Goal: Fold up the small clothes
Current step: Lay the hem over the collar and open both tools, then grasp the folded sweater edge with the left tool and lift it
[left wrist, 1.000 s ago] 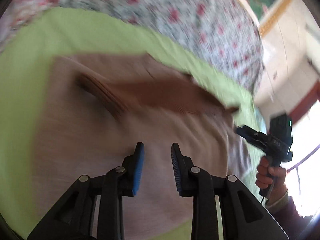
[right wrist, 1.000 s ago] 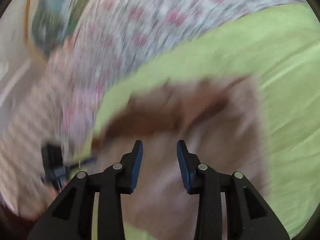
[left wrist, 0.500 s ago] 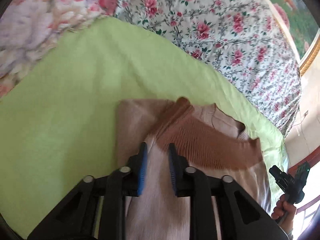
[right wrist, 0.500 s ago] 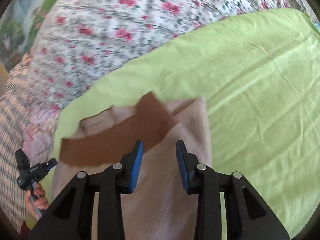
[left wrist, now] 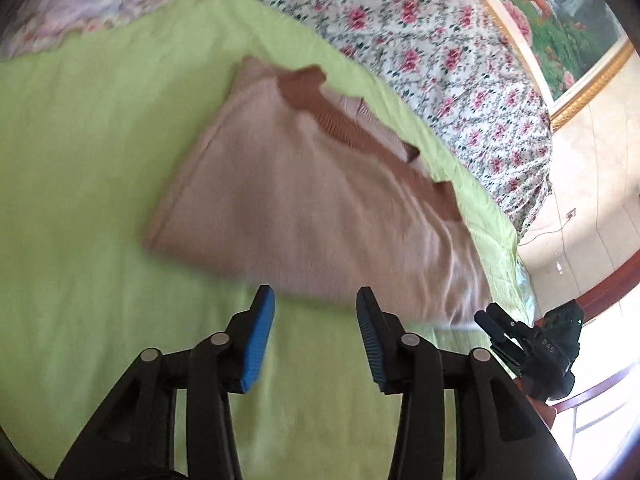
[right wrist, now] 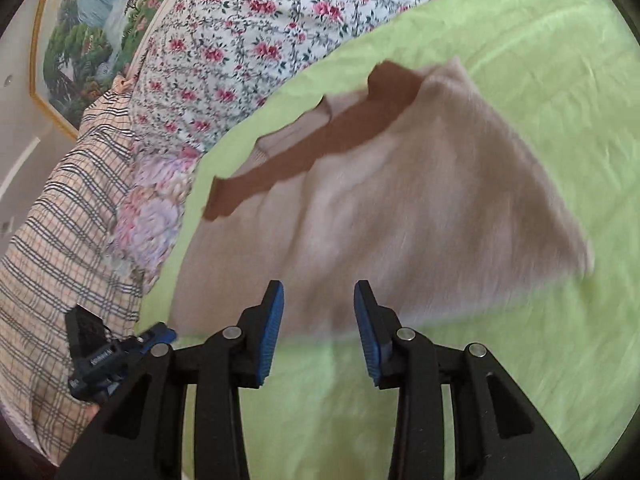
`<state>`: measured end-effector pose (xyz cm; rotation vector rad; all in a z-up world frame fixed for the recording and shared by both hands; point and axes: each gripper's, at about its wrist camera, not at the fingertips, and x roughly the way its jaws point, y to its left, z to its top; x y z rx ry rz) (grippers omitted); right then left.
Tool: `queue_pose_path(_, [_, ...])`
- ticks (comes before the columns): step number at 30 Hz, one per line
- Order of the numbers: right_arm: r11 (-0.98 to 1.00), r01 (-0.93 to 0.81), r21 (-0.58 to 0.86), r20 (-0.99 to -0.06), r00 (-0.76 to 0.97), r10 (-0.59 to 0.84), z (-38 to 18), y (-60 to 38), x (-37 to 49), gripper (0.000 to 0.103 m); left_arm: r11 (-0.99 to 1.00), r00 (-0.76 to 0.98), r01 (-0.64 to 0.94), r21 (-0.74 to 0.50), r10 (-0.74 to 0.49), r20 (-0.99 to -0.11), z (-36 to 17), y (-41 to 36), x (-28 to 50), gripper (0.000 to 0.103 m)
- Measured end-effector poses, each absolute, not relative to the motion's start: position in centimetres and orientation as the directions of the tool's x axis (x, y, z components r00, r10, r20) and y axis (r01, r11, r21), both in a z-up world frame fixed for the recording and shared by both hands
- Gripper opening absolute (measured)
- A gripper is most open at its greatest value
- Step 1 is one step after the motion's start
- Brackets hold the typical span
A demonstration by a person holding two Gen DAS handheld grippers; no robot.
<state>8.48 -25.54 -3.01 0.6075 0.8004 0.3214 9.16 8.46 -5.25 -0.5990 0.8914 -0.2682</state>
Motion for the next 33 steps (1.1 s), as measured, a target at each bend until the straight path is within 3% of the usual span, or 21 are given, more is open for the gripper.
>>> queue_pose_path(5, [0.782, -0.059, 0.62, -0.568, 0.654, 0.5, -2.9, -24.7, 6.9, 0.045, 0.797, 0.589, -0.065, -0.601, -0.456, -0.668, -6.9, 7.8, 8.3, 0.044])
queue_pose_path(9, [0.784, -0.071, 0.617, -0.566, 0.652, 0.505, -2.7, -24.3, 6.4, 0.049, 0.752, 0.604, -0.111, -0.65, -0.468, -0.645, -7.5, 8.4, 8.9, 0.051])
queue_pose_path(20, [0.787, -0.105, 0.608, -0.557, 0.649, 0.518, -2.0, -24.6, 8.5, 0.049, 0.679, 0.701, -0.229, -0.698, -0.383, -0.602, -8.0, 11.0, 14.6, 0.054])
queue_pose_path(22, [0.792, -0.098, 0.603, -0.561, 0.653, 0.509, -1.9, -24.9, 9.5, 0.049, 0.697, 0.71, -0.236, -0.677, -0.351, -0.61, -7.7, 11.0, 15.8, 0.051])
queue_pose_path(23, [0.795, -0.098, 0.599, -0.563, 0.656, 0.504, -1.7, -25.3, 10.2, 0.049, 0.701, 0.713, -0.237, -0.672, -0.344, -0.611, -7.7, 11.0, 16.0, 0.042])
queue_pose_path(24, [0.8, -0.098, 0.592, -0.564, 0.658, 0.498, -1.5, -25.8, 11.1, 0.049, 0.71, 0.718, -0.237, -0.663, -0.332, -0.612, -7.5, 11.0, 16.4, 0.02])
queue_pose_path(25, [0.803, -0.101, 0.588, -0.562, 0.662, 0.495, -1.3, -26.2, 11.8, 0.049, 0.72, 0.718, -0.224, -0.656, -0.333, -0.611, -7.3, 10.9, 16.7, 0.011])
queue_pose_path(33, [0.755, -0.114, 0.646, -0.553, 0.611, 0.566, -0.7, -29.8, 18.1, 0.049, 0.835, 0.769, -0.006, -0.55, -0.348, -0.537, -0.5, 5.1, 16.8, 0.006])
